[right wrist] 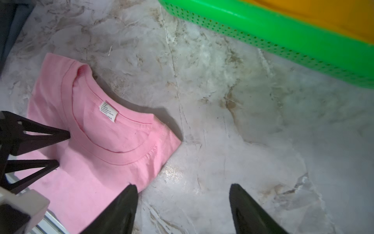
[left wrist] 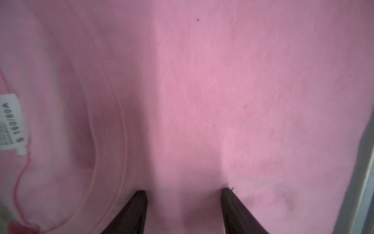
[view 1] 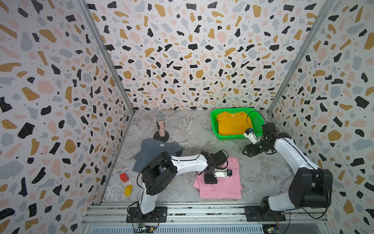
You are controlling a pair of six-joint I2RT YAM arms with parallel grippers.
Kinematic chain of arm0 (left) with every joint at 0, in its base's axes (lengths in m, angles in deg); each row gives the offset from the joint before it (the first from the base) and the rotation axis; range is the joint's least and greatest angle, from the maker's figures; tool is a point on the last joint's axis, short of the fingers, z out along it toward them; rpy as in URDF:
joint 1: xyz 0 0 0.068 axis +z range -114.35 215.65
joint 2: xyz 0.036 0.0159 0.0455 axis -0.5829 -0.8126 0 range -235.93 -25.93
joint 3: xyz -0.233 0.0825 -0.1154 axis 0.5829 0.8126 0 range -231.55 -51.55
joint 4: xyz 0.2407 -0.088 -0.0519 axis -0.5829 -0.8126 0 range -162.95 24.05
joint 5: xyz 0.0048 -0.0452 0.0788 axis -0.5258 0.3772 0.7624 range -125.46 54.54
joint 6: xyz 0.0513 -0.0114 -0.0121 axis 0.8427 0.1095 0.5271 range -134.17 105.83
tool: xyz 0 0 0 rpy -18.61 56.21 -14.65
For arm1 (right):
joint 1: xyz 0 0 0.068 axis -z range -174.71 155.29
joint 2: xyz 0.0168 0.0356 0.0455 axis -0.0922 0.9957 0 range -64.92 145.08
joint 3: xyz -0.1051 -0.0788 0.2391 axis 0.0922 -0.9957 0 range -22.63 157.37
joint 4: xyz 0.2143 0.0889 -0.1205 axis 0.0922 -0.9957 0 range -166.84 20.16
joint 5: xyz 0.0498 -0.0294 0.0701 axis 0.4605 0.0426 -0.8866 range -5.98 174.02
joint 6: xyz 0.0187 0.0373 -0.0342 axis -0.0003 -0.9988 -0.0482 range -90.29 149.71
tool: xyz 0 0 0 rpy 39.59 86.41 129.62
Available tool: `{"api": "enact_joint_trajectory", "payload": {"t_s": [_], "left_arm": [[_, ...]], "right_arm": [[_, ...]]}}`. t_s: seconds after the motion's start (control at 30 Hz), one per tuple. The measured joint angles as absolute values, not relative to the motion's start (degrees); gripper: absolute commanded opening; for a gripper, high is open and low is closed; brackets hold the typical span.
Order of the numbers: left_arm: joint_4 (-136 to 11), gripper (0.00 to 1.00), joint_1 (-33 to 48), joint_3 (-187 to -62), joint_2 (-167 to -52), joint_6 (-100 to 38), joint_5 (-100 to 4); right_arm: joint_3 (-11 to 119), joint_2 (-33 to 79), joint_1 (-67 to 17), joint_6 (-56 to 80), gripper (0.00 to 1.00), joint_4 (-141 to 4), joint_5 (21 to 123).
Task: Put the folded t-shirts into the basket
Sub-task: Move the T-shirt to the center of the board, then pick up the T-shirt from the center of the board.
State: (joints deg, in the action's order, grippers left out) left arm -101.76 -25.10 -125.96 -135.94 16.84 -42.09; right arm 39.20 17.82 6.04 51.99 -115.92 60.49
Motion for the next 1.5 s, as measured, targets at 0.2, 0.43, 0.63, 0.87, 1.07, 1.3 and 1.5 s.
{"api": "enact_joint_trajectory", "payload": {"t_s": [0.2, 0.43, 0.63, 0.87, 1.07, 1.3, 1.5], "left_arm": [[-101.81, 0.70, -23.81, -125.72, -130.37, 12.90, -40.48], [-100.85, 0.79, -11.68, -121.22, -123.03, 6.24, -43.78], [-100.82, 0.81, -1.23, -122.27, -128.91, 0.51, -48.21], [-101.52, 0.75, -1.38, -124.76, -135.94, -2.00, -51.10], [-101.59, 0.69, -1.65, -126.09, -137.19, -3.49, -53.09], [-99.71, 0.51, -2.02, -125.42, -137.72, -5.39, -56.37], [-97.02, 0.26, -2.41, -124.06, -137.85, -8.34, -59.45]], "right_arm": [[36.05, 17.84, 5.10, 53.96, 0.78, -116.62, 58.33], [34.04, 20.31, -0.21, 55.47, 0.80, -114.81, 60.47], [34.10, 26.61, -5.41, 54.31, 0.82, -111.31, 64.40], [34.47, 31.02, -8.67, 54.18, 0.82, -109.89, 67.24], [34.78, 31.88, -9.28, 54.39, 0.77, -109.85, 68.62], [36.05, 33.43, -9.43, 54.61, 0.61, -110.50, 66.89], [36.75, 34.89, -10.00, 54.07, 0.28, -111.66, 63.40]]}}
